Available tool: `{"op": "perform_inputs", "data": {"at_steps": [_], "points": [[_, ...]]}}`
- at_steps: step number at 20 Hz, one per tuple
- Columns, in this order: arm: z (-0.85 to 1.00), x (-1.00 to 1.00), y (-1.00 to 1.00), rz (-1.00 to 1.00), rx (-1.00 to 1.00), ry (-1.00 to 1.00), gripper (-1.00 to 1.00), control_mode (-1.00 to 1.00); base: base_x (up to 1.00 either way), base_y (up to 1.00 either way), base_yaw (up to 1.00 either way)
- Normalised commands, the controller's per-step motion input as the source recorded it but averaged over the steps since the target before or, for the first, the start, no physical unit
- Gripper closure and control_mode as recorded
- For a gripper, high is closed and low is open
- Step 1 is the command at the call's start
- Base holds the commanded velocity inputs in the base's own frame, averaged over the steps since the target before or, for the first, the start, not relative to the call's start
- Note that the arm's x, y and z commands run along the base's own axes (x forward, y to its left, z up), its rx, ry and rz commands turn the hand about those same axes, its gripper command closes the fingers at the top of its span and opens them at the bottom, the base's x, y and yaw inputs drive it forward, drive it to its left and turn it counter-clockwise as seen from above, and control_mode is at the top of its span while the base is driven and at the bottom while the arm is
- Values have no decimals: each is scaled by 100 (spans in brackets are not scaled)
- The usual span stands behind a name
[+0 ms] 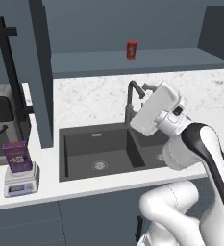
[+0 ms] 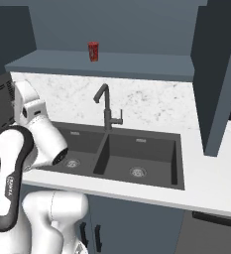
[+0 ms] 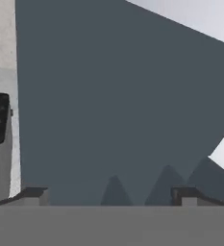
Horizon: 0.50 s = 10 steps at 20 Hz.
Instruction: Pick the cereal and place it on the digital scale for weighing, and close the cabinet.
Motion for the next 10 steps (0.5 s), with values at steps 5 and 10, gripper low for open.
{"op": "perform_inputs", "data": {"at_steps": [5, 10], "points": [[33, -58, -77, -32, -8, 17, -100, -100, 0, 0, 0], [2, -34, -47, -50, -13, 30, -100, -100, 0, 0, 0]]}}
